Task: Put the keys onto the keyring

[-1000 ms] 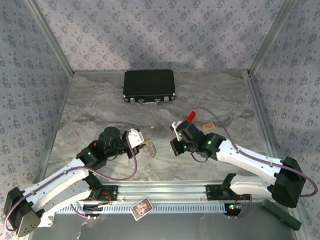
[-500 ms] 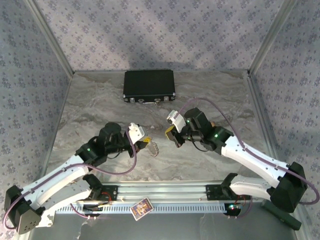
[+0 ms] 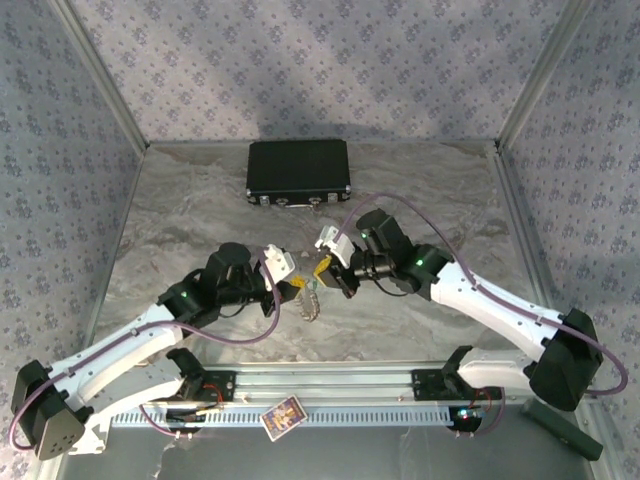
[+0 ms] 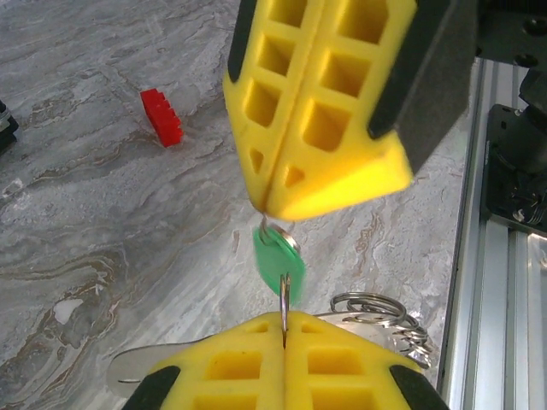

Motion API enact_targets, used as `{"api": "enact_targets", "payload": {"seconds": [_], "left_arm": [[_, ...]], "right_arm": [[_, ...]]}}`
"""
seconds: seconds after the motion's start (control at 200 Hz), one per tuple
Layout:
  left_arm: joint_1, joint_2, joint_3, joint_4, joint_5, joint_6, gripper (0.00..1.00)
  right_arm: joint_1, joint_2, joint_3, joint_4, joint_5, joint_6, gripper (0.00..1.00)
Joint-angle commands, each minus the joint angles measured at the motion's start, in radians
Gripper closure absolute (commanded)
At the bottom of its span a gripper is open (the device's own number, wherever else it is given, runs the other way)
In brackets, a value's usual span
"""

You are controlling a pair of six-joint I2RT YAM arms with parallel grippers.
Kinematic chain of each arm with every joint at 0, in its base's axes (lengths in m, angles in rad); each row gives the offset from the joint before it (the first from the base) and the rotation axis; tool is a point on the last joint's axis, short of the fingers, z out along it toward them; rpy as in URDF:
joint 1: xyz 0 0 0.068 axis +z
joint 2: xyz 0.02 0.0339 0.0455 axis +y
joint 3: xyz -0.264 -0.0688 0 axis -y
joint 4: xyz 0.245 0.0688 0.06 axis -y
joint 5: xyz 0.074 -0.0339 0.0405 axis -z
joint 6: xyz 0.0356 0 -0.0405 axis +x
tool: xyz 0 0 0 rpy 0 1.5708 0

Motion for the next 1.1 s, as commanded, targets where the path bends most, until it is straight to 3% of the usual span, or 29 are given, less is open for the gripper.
{"api": "enact_targets", "payload": {"seconds": [0.0,0.4,0.64,0.884,1.094], "left_arm": [[-0.007,-0.002,0.043,0.022,-0.001,-0.015,1.00],[-0.009,-0.002,0.029,0.028,-0.007,-0.021,1.00],[-0.009,-0.008,0.025,0.024,-0.024,-0.020,1.00],[-0.009,-0.002,0.021,0.029,-0.021,-0.015,1.00],[-0.010,-0.005,0.020,0.022,-0.015,-0.012,1.00]], "right_arm": [[0.014,0.015,0.047,-0.014,-0.047,-0.027,1.00],[0.026,0.031,0.050,0.010,-0.046,-0.026,1.00],[0.020,-0.020,0.024,-0.004,0.122,-0.039,1.00],[0.026,-0.029,0.026,-0.037,-0.031,-0.068,1.00],[0.031,0.019,0.052,-0.021,-0.048,-0.064,1.00]]}}
